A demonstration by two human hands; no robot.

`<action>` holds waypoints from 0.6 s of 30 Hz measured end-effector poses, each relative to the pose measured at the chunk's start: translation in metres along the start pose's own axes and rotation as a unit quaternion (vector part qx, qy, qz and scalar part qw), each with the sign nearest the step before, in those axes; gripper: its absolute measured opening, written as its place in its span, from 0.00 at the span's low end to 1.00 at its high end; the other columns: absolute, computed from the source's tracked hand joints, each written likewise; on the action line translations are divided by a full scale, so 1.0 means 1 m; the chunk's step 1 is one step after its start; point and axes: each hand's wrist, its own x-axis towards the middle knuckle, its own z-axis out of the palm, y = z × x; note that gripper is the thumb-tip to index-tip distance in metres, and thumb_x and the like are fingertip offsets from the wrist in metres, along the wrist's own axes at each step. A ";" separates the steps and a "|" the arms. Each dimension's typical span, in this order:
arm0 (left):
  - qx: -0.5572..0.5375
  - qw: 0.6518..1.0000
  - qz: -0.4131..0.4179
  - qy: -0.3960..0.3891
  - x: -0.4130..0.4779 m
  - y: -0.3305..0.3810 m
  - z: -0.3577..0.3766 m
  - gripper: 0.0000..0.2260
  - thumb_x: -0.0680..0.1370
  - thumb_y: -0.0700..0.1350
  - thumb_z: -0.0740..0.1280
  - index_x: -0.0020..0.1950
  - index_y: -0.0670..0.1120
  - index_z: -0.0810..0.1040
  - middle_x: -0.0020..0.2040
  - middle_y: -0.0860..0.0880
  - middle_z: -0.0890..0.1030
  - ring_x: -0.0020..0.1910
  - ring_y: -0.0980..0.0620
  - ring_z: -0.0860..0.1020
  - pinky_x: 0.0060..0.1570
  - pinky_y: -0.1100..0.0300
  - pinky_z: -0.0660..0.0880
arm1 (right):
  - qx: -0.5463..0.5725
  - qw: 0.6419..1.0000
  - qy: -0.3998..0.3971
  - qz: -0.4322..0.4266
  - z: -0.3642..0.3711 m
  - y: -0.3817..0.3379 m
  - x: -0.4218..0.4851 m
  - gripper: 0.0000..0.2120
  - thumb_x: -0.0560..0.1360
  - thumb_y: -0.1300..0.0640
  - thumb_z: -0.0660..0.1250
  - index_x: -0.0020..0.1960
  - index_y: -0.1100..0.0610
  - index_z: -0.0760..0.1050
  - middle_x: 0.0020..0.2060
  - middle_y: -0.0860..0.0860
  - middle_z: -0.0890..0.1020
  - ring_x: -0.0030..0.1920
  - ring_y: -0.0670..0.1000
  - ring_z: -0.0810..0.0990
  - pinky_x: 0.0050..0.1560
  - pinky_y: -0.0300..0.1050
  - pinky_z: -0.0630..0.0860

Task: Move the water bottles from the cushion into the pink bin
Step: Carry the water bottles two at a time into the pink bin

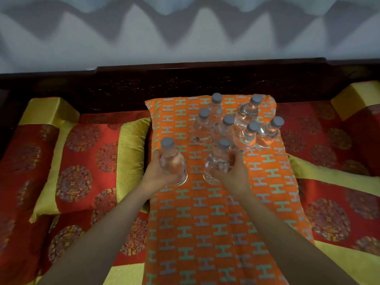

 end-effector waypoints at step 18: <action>0.053 0.991 0.124 -0.020 -0.050 0.108 0.039 0.19 0.67 0.42 0.77 0.54 0.46 0.76 0.45 0.53 0.79 0.42 0.59 0.76 0.38 0.69 0.72 | 0.138 0.965 0.220 -0.027 -0.175 -0.024 -0.092 0.25 0.56 0.47 0.80 0.51 0.43 0.77 0.44 0.45 0.83 0.43 0.46 0.81 0.40 0.36 0.78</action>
